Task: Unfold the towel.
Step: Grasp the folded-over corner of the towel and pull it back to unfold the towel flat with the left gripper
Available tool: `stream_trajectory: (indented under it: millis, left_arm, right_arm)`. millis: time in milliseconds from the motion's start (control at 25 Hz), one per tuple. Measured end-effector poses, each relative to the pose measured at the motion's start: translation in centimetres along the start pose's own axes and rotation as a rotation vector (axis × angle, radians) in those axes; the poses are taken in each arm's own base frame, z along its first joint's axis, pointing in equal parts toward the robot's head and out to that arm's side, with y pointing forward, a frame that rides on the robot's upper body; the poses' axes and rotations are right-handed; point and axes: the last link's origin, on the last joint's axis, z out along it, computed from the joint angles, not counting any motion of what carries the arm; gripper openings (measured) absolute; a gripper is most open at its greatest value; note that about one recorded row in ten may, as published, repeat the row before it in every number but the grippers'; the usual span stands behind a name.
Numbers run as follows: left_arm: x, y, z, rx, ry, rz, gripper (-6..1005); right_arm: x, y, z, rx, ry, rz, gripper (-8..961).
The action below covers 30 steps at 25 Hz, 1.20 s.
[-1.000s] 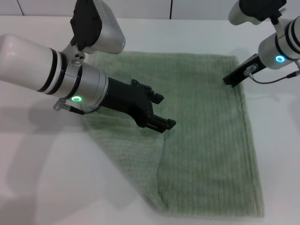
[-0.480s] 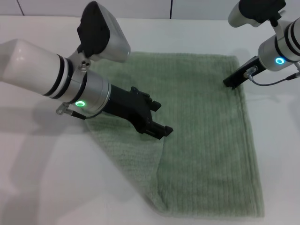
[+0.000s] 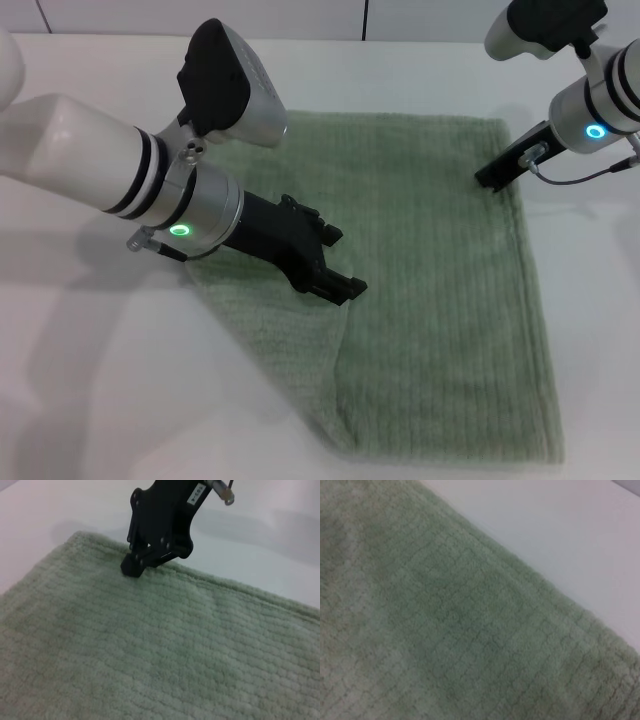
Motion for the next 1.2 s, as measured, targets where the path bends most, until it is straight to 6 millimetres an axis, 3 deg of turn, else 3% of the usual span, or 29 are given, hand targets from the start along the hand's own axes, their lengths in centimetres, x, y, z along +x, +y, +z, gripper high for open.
stream_trajectory:
  millis: [1200]
  left_arm:
    - [0.2,0.2,1.4,-0.003,-0.030,0.006,786]
  right_arm:
    - [-0.1,0.2,0.1,-0.005,0.001,0.000,0]
